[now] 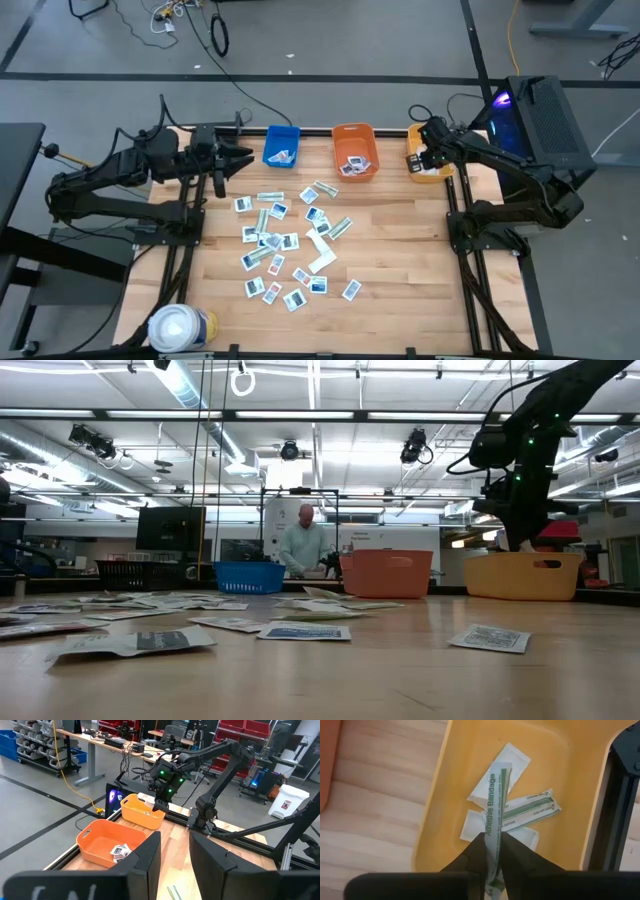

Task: Pick & Place First Aid Supplies
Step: Put the bandage into the yellow bin, then put the ointment pack into the blue bin

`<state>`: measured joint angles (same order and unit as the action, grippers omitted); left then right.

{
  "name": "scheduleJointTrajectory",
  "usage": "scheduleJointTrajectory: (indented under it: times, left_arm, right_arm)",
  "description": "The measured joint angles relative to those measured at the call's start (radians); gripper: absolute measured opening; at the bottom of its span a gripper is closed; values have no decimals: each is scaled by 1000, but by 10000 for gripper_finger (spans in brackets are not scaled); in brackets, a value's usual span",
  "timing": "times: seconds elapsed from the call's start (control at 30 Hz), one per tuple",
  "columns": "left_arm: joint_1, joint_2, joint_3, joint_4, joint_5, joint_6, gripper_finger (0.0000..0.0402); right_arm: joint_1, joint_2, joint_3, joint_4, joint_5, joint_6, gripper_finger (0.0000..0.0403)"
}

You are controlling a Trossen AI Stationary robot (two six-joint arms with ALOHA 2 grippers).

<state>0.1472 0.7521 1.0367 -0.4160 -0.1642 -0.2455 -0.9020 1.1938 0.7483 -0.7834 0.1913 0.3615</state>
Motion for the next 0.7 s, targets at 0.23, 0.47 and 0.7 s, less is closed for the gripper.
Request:
scheduleJointTrajectory:
  times: [0.23, 0.47, 0.7]
  left_arm:
    - [0, 0, 0, 0, 0, -5, 106]
    - [0, 0, 0, 0, 0, -5, 106]
    - [0, 0, 0, -2, 0, -4, 106]
  right_arm:
    - [0, 0, 0, 16, 2, -2, 132]
    - [0, 0, -1, 60, -65, -54, 206]
    - [2, -6, -1, 186, -287, -97, 220]
